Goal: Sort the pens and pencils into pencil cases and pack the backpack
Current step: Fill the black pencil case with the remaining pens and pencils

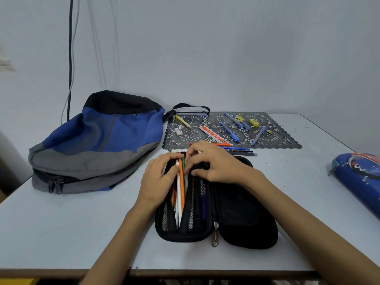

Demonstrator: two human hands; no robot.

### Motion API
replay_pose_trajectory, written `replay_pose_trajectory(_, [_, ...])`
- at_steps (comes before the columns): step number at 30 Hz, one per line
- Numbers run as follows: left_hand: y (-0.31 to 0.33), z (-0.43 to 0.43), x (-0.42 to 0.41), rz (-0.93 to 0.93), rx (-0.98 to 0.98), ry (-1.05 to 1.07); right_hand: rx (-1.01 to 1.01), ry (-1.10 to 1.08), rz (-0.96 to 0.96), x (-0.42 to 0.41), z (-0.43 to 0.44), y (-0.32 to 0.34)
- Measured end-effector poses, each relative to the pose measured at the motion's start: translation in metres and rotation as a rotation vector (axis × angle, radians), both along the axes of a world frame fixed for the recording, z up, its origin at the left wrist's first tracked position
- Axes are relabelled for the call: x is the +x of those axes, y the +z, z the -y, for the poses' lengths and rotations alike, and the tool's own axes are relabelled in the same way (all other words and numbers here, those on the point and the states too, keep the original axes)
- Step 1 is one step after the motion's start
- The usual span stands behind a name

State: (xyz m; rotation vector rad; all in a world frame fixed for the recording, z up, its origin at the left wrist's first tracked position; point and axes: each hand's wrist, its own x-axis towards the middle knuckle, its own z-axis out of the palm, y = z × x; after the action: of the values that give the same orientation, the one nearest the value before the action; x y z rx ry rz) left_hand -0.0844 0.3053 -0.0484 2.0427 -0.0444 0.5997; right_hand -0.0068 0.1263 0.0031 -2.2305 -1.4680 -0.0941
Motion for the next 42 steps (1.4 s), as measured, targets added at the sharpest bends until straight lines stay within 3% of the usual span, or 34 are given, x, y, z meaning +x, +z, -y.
replay_pose_trajectory(7, [0.001,0.001,-0.001,0.012,-0.01,-0.015,-0.068,0.057,0.213,0.001,-0.008,0.002])
replay_pose_trajectory(16, [0.004,0.0,-0.002,0.0,0.019,-0.049,0.11,0.022,0.147,0.002,0.004,-0.002])
replay_pose_trajectory(23, [0.002,-0.003,0.0,0.019,0.062,-0.041,0.141,0.054,0.114,-0.001,0.0,-0.006])
replay_pose_trajectory(31, [0.001,-0.001,0.003,-0.033,-0.075,-0.091,0.252,0.064,0.027,0.001,-0.001,-0.011])
replay_pose_trajectory(33, [0.0,-0.003,0.005,-0.065,-0.031,-0.096,0.282,0.063,0.009,0.001,-0.001,-0.013])
replay_pose_trajectory(42, [0.01,0.0,-0.003,-0.109,-0.018,-0.153,0.284,0.063,0.109,0.001,-0.002,-0.014])
